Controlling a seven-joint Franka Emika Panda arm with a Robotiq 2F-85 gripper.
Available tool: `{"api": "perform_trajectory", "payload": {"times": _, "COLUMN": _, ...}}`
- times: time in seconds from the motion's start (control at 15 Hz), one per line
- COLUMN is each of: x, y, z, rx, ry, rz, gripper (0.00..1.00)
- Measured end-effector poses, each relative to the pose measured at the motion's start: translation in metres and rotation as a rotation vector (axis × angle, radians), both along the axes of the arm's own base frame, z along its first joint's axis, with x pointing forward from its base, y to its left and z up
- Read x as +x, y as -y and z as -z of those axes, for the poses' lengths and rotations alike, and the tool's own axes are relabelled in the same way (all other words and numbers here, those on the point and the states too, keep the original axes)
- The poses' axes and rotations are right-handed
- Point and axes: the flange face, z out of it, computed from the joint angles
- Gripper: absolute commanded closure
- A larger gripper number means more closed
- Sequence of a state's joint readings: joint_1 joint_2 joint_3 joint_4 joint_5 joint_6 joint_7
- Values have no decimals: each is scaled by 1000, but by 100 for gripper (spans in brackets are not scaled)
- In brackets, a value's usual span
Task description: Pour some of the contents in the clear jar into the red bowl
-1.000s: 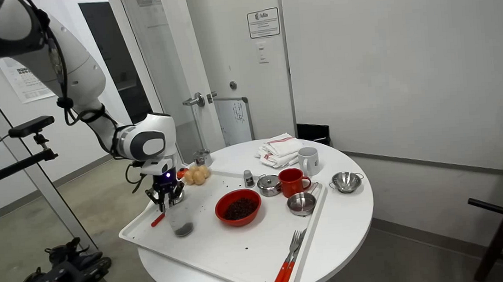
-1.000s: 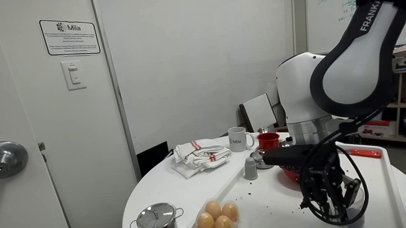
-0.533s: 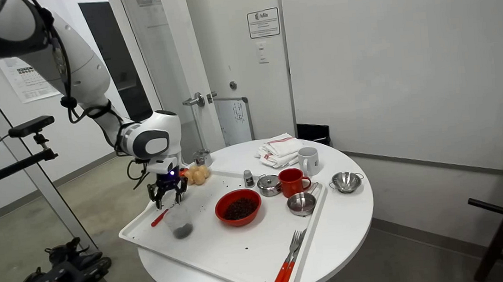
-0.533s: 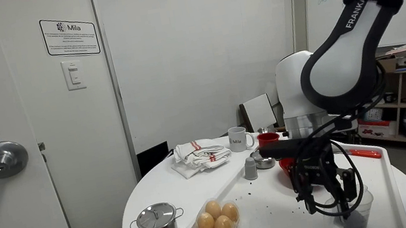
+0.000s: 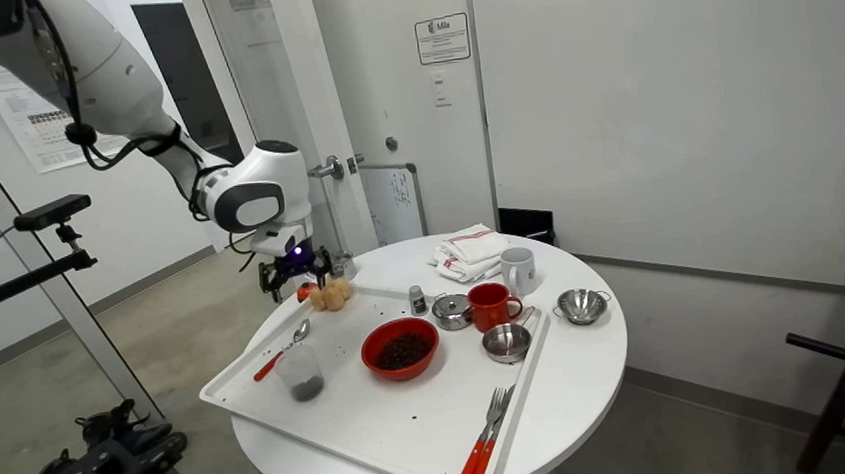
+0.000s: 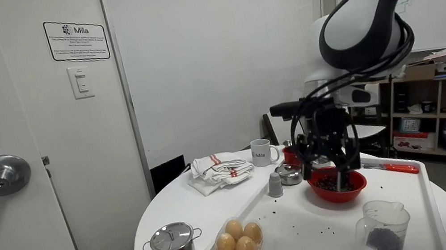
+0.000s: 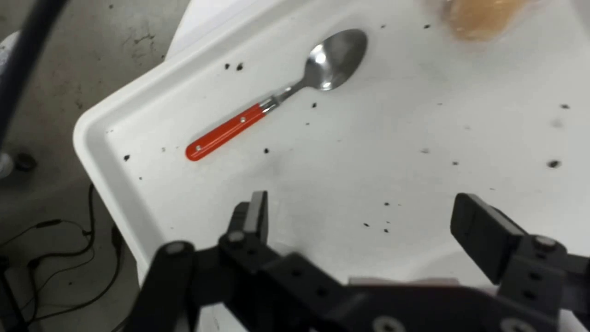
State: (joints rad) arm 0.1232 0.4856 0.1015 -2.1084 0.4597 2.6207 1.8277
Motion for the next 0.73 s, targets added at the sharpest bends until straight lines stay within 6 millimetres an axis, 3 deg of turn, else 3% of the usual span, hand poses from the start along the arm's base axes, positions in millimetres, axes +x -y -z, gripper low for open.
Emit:
{"api": "perform_trajectory", "payload": {"times": 0.4, "x": 22, "y": 54, "z": -86, "rx": -28, "ry": 218, "rz": 246, "gripper": 0}}
{"api": "perform_trajectory", "payload": {"times": 0.53, "x": 20, "y": 65, "z": -96, "rx": -35, "ry": 247, "rz": 289, "gripper": 0}}
{"api": "perform_trajectory", "payload": {"times": 0.73, "x": 18, "y": 65, "z": -96, "rx": -37, "ry": 249, "rz": 298, "gripper": 0}}
